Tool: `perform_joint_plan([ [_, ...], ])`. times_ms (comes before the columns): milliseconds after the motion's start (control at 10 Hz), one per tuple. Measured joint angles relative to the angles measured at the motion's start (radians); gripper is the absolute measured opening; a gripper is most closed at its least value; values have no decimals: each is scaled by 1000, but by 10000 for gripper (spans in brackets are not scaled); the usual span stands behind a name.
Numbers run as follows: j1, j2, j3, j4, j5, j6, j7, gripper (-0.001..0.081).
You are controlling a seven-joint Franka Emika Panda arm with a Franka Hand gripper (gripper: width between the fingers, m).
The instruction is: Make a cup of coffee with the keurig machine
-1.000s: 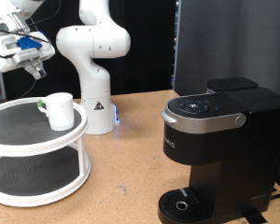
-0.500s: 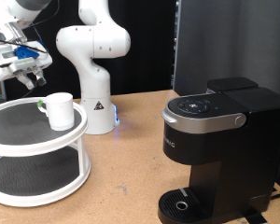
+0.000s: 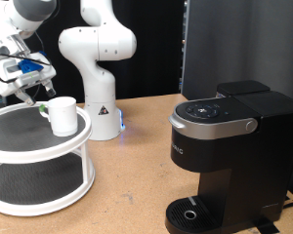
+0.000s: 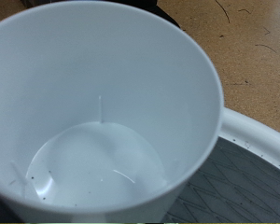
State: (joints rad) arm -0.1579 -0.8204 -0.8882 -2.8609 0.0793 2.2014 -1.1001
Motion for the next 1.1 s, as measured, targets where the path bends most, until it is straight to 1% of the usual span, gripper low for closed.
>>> perform_joint_plan([
  [100,5,5,-9,-3,0,0,-17,752],
  [200,7,6,-22,-6,0,-2,-39,795],
  [500,6,4,-60,-15,0,-38,-100,808],
  [1100,-1,2,-67,-40,-1,-31,-110,808],
])
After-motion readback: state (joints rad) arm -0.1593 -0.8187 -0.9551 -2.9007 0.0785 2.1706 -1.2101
